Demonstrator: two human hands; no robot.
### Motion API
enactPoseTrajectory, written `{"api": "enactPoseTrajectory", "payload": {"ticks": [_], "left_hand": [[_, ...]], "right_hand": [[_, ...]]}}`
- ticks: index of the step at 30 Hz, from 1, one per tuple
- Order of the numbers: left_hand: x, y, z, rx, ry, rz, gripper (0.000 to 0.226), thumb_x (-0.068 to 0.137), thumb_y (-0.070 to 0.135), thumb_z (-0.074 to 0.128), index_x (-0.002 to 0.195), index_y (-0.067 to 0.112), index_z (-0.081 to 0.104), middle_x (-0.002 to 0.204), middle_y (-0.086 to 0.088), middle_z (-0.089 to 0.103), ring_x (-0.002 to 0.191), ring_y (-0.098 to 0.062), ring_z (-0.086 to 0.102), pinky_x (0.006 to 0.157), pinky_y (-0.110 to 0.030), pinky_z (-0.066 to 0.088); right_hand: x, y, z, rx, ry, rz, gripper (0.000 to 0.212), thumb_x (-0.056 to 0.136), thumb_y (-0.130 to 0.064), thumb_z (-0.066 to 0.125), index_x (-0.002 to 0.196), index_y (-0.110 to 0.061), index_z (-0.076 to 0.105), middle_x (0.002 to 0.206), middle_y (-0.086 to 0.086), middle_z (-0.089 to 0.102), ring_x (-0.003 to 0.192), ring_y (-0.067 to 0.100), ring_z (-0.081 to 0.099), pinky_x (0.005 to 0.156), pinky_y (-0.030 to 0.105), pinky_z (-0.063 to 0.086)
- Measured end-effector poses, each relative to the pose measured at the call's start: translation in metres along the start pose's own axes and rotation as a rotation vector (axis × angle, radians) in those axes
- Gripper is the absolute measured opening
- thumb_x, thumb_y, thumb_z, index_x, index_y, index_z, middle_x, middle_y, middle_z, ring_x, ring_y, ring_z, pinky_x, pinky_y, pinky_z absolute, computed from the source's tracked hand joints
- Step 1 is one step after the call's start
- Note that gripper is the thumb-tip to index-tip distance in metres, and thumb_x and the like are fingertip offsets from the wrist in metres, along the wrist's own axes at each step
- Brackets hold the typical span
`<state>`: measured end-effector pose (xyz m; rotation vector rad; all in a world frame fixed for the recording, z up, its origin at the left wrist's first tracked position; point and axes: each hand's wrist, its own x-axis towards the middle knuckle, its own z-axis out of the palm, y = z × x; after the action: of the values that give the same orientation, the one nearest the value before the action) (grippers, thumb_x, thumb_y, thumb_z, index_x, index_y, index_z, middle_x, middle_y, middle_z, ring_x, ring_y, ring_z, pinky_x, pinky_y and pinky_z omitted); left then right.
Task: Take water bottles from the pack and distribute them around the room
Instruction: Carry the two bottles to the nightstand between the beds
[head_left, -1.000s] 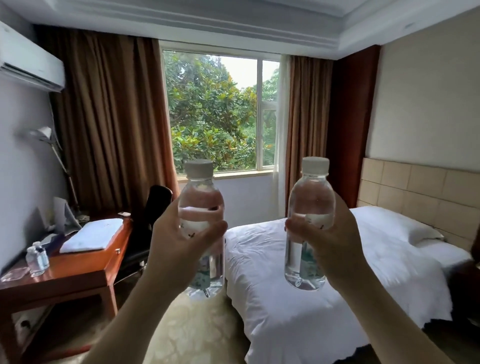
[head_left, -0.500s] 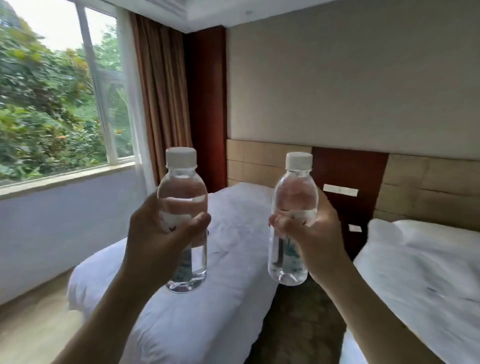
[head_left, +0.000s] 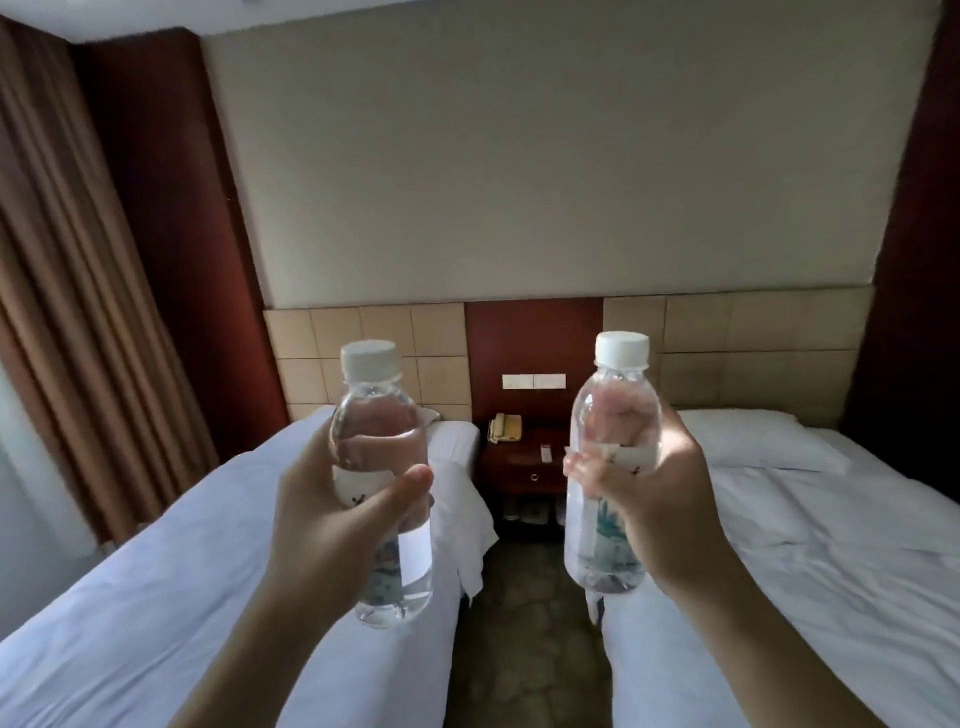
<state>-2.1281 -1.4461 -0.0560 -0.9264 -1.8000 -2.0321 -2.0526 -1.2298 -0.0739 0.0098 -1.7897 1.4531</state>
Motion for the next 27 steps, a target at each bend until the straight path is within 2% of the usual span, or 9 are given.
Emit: {"api": "enactPoseTrajectory", "payload": {"ticks": [3, 7, 11, 18, 21, 27], "left_hand": [[0.048, -0.034, 0.008, -0.009, -0.011, 0.001, 0.035, 0.057, 0.038, 0.078, 0.091, 0.039, 0.071, 0.081, -0.008, 0.072, 0.076, -0.032, 0.071, 0.069, -0.060, 0.060], [0.110, -0.087, 0.016, -0.026, -0.024, -0.022, 0.035, 0.056, 0.039, 0.079, 0.091, 0.037, 0.071, 0.084, -0.014, 0.071, 0.080, -0.042, 0.070, 0.074, -0.067, 0.056], [0.176, -0.154, 0.023, -0.027, -0.042, -0.033, 0.035, 0.057, 0.038, 0.076, 0.092, 0.039, 0.071, 0.087, -0.014, 0.072, 0.085, -0.044, 0.069, 0.078, -0.068, 0.055], [0.311, -0.281, 0.038, -0.068, -0.091, -0.058, 0.026, 0.058, 0.037, 0.074, 0.084, 0.037, 0.070, 0.079, -0.003, 0.071, 0.081, -0.036, 0.069, 0.076, -0.064, 0.057], [0.374, -0.328, 0.056, -0.080, -0.105, -0.081, 0.028, 0.059, 0.037, 0.073, 0.086, 0.036, 0.069, 0.082, -0.005, 0.072, 0.082, -0.036, 0.070, 0.076, -0.063, 0.058], [0.476, -0.410, 0.108, -0.116, -0.130, -0.113, 0.029, 0.058, 0.034, 0.074, 0.086, 0.035, 0.069, 0.081, -0.009, 0.070, 0.082, -0.045, 0.067, 0.073, -0.067, 0.056]], "right_hand": [[0.047, 0.031, 0.004, -0.021, 0.013, -0.004, 0.040, 0.066, -0.020, 0.074, 0.102, -0.025, 0.059, 0.081, -0.011, 0.069, 0.071, 0.010, 0.069, 0.062, 0.019, 0.055], [0.102, 0.072, 0.015, -0.043, 0.027, -0.002, 0.040, 0.065, -0.020, 0.074, 0.102, -0.021, 0.058, 0.080, -0.011, 0.069, 0.070, 0.010, 0.070, 0.059, 0.017, 0.054], [0.163, 0.123, 0.030, -0.079, 0.040, -0.012, 0.041, 0.065, -0.017, 0.073, 0.103, -0.021, 0.059, 0.079, -0.011, 0.069, 0.070, 0.010, 0.070, 0.060, 0.018, 0.055], [0.291, 0.223, 0.067, -0.110, 0.130, 0.002, 0.034, 0.064, -0.013, 0.072, 0.096, -0.017, 0.061, 0.072, -0.006, 0.068, 0.065, 0.013, 0.069, 0.056, 0.022, 0.054], [0.349, 0.260, 0.076, -0.130, 0.133, 0.013, 0.032, 0.063, -0.010, 0.073, 0.094, -0.012, 0.061, 0.069, -0.005, 0.068, 0.062, 0.010, 0.067, 0.055, 0.019, 0.053], [0.445, 0.339, 0.069, -0.125, 0.204, 0.079, 0.045, 0.062, -0.016, 0.075, 0.105, -0.011, 0.060, 0.075, -0.008, 0.068, 0.069, 0.011, 0.069, 0.059, 0.019, 0.053]]}}
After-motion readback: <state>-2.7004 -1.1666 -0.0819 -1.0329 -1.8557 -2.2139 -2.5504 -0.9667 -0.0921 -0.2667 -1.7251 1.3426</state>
